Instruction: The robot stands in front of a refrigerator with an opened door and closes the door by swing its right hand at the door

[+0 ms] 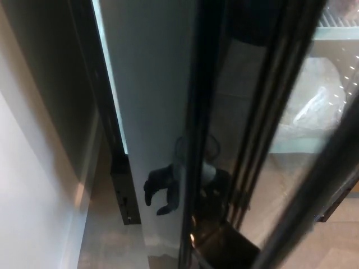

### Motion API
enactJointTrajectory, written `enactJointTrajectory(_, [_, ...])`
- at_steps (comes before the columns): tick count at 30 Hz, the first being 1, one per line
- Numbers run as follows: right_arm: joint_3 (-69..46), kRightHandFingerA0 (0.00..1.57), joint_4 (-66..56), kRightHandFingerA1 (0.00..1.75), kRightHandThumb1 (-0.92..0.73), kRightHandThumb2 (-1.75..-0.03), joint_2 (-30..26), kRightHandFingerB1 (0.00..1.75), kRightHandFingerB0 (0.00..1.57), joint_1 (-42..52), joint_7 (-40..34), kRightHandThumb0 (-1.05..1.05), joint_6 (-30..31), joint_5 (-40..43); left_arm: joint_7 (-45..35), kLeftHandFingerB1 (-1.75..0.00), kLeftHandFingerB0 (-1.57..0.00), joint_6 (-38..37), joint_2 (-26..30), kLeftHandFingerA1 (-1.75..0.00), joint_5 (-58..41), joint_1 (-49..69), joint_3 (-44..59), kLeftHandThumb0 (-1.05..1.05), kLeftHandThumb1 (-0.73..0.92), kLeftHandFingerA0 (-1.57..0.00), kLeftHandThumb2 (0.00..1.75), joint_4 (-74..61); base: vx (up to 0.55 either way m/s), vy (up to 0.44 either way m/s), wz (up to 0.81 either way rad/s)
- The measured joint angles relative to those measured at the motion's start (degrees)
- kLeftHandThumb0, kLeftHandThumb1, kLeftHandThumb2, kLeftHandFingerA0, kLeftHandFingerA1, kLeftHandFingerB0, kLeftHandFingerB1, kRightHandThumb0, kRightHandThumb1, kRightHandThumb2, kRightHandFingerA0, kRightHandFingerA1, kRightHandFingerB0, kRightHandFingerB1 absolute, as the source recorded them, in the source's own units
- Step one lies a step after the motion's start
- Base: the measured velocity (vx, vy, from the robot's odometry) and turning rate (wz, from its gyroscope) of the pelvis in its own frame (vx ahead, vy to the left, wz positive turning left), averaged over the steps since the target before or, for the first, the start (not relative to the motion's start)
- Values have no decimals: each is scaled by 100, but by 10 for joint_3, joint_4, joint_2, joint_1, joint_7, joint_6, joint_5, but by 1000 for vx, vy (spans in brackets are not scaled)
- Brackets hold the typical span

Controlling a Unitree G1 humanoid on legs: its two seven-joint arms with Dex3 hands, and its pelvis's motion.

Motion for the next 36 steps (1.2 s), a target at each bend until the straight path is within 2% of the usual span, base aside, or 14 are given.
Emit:
enactJointTrajectory(2, [2, 23, 8, 32, -87, -67, 0, 29, 23, -1, -5, -80, -12, -2, 0, -44, -21, -6, 2, -51, 1, 0, -2, -58, 65, -32, 96, 8, 0, 0, 0])
enactJointTrajectory(3, [4, 0, 11, 27, -72, -112, 0, 36, 15, 0, -8, -87, -17, -4, 0, -44, -20, -9, 3, -52, 2, 1, -2, -57, 65, -32, 96, 10, 0, 0, 0])
enactJointTrajectory(5, [9, 0, 17, 27, -72, -112, 0, 36, 15, 2, -17, -87, -32, -8, 0, -44, -20, -15, 5, -52, 2, 4, -3, -57, 65, -32, 96, 13, 0, 0, 0])
enactJointTrajectory(6, [10, 9, 16, 26, -88, -67, 0, 27, 16, 3, -20, -80, -37, -9, 0, -32, -30, -17, 5, -35, 3, 5, -3, -53, 80, -35, 64, 15, 0, 0, 0])
enactJointTrajectory(10, [19, 5, -13, 19, -77, -85, 2, 24, 11, 29, -53, -81, -73, -17, 0, -32, -31, -25, 6, -35, 3, 12, -3, -52, 80, -35, 64, 19, 0, 0, 0])
enactJointTrajectory(13, [23, 0, -63, 15, -81, -114, 6, 20, 3, 53, -85, -77, -100, -28, 0, -44, -19, -27, 6, -52, 2, 12, -3, -55, 64, -33, 96, 19, 0, 0, 0])
enactJointTrajectory(20, [8, 0, -240, 10, -82, -112, 18, 13, 0, 123, -132, -82, -143, -56, 0, -32, -31, -28, 5, -35, 2, 12, -3, -51, 79, -36, 64, 19, 0, 0, 0])
enactJointTrajectory(24, [-2, 0, -335, 10, -83, -111, 32, 12, 0, 160, -141, -81, -159, -63, 0, -32, -30, -28, 5, -35, 2, 12, -3, -52, 80, -36, 64, 19, 0, 0, 0])
enactJointTrajectory(26, [-7, 0, -367, 10, -77, -107, 37, 14, 2, 172, -143, -80, -164, -65, 0, -44, -18, -28, 5, -52, 2, 12, -3, -54, 64, -33, 97, 19, 0, 0, 0])
enactJointTrajectory(27, [-10, 1, -391, 11, -89, -70, 41, 21, 2, 180, -144, -69, -167, -67, 0, -44, -19, -28, 5, -52, 2, 12, -3, -55, 64, -32, 97, 19, 0, 0, 0])
enactJointTrajectory(28, [-14, 1, -428, 11, -89, -70, 49, 21, 2, 192, -146, -69, -173, -70, 0, -44, -19, -28, 5, -52, 2, 12, -3, -55, 64, -32, 97, 19, 0, 0, 0])
enactJointTrajectory(29, [-16, 0, -443, 14, -79, -113, 53, 18, 1, 198, -147, -81, -175, -72, 0, -45, -20, -28, 5, -53, 2, 12, -3, -56, 64, -34, 97, 19, 0, 0, 0])
enactJointTrajectory(35, [-36, 0, -584, 13, -76, -111, 95, 24, 4, 235, -158, -88, -202, -95, 0, -44, -22, -28, 5, -51, 2, 12, -3, -59, 67, -33, 97, 19, 0, 0, 0])
enactJointTrajectory(36, [-38, 2, -598, 13, -67, -84, 99, 27, 6, 238, -160, -76, -206, -98, 0, -44, -22, -28, 5, -51, 2, 12, -3, -59, 67, -33, 97, 19, 0, 0, 0])
